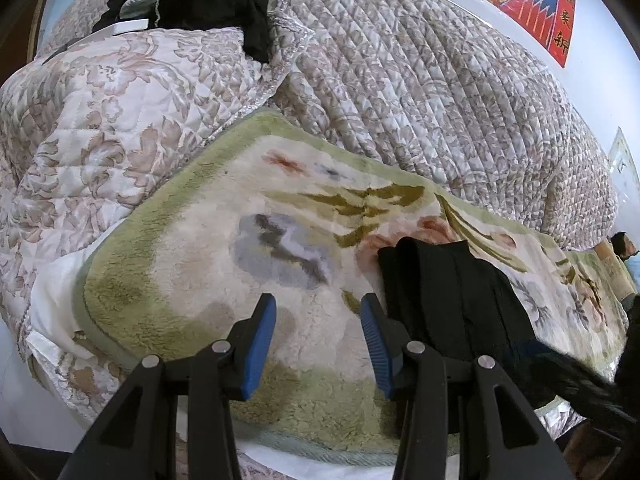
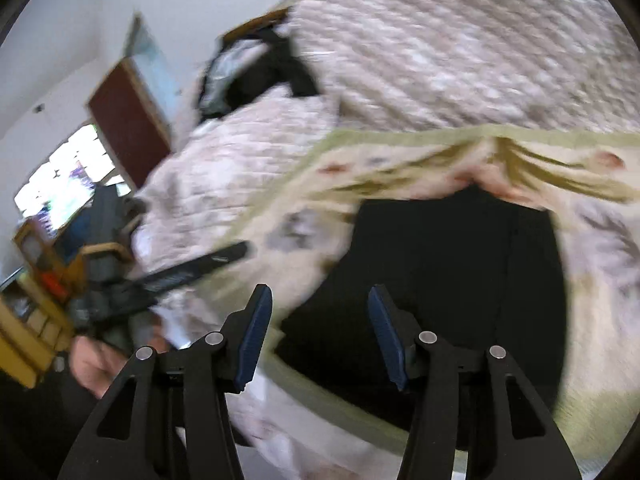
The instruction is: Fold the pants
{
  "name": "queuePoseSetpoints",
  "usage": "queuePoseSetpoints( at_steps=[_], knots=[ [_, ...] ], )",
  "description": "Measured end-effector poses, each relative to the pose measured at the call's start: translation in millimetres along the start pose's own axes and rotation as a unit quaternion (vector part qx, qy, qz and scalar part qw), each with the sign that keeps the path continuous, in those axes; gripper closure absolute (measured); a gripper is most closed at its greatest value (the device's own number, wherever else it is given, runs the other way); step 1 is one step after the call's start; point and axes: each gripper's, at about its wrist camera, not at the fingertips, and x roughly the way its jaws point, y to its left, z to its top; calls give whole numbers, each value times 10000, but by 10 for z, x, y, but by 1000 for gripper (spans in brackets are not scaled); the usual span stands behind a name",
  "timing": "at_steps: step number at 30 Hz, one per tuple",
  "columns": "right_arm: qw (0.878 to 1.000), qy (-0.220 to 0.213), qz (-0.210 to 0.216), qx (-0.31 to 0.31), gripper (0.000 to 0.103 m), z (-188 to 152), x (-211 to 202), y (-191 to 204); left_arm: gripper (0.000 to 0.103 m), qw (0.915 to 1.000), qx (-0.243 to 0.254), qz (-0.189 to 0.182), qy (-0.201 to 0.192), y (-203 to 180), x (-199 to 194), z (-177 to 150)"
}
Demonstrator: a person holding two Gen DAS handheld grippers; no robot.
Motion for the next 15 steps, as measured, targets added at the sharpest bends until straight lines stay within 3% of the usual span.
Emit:
queuePoseSetpoints(
  at_steps=[3,8,12,15],
  knots=[
    [9957,670,-568,282,66,-181,189,-257,56,9999,81,-92,43,-96,17,11],
    [9972,741,-27,27,66,-87,94,-160,56,9991,307,-285,102,-357,65,93],
    [9975,511,-477,93,66,207,31,-407,56,9959,721,-511,189,-675,189,216],
    [9950,500,-851,174,72,443,101,-684,56,9920,1037,-649,323,-921,395,324]
  ],
)
